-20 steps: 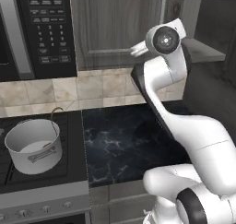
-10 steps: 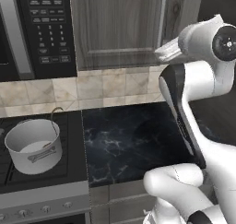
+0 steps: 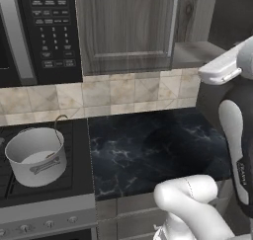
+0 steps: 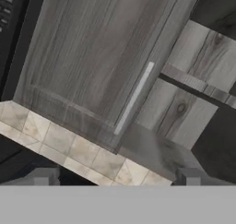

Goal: Open the cabinet and move the ladle to the pot. Then close the cabinet.

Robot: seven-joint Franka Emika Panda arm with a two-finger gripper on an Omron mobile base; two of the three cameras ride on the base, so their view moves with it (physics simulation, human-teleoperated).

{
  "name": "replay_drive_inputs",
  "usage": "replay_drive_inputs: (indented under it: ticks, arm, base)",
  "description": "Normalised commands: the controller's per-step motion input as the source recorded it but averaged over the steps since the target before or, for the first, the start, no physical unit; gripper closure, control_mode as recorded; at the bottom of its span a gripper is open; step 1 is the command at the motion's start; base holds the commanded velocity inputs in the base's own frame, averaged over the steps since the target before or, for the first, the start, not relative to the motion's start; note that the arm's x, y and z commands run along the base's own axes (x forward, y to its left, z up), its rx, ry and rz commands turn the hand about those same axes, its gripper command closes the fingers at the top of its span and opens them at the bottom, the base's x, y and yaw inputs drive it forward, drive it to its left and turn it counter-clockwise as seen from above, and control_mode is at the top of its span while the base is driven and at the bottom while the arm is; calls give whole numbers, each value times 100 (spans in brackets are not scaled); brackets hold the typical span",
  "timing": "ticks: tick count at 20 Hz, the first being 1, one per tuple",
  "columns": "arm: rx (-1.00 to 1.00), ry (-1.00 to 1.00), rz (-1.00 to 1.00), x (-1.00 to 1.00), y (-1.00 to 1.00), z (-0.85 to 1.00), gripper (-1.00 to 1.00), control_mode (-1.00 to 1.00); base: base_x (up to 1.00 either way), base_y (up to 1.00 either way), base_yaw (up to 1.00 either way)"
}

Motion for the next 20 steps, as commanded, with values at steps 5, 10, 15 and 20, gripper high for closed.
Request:
replay_drive_inputs:
  ticks: [5, 10, 15, 20]
  arm:
    - [17, 0, 0, -61, -27, 9, -100, -100]
    - [19, 0, 0, -25, -54, 0, -100, -100]
    - [11, 0, 3, -12, -44, 0, -100, -100]
    - [-1, -1, 5, -21, -16, 0, -100, -100]
  base:
    - [0, 0, 0]
    - [0, 0, 0]
    - [0, 0, 0]
    - [0, 0, 0]
